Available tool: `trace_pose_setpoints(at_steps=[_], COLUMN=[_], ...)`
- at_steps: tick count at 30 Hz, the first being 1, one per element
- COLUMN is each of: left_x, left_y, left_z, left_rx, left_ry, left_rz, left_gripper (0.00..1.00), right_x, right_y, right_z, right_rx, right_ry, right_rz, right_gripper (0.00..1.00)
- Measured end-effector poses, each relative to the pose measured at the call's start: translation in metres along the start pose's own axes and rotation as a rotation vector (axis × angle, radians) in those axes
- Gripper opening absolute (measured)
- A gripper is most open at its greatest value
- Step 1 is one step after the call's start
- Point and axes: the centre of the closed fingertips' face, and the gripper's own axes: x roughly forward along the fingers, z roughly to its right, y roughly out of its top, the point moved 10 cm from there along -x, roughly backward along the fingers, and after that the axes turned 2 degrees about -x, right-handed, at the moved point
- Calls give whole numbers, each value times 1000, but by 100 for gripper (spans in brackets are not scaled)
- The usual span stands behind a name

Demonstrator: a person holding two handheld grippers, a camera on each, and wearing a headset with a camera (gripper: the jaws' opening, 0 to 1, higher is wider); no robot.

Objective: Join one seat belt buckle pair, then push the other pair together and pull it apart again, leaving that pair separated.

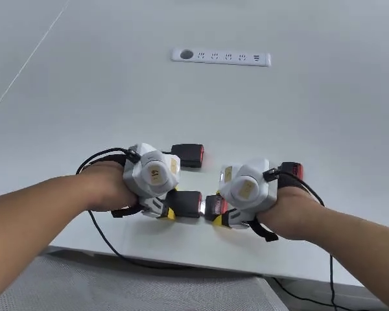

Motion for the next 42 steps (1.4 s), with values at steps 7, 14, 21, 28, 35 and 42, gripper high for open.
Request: trace_pose_setpoints(at_steps=[7,14,21,28,35,42], left_x=[-7,-34,-53,-49,-36,-30], left_y=[2,13,28,29,27,28], left_z=[0,-4,-29,-50,-63,-80], left_rx=[-24,-73,-56,-29,19,20], left_ry=[34,48,97,135,136,128], left_rz=[37,119,153,145,106,90], left_gripper=[38,37,37,38,45,45], right_x=[-3,-20,-30,-50,-70,-83], right_y=[1,10,11,-11,-49,-76], right_z=[0,0,11,35,56,69], right_rx=[42,58,43,33,64,74], right_ry=[-24,-24,-42,-89,-113,-138], right_rz=[32,74,82,49,-16,-65], right_gripper=[36,37,37,37,34,35])
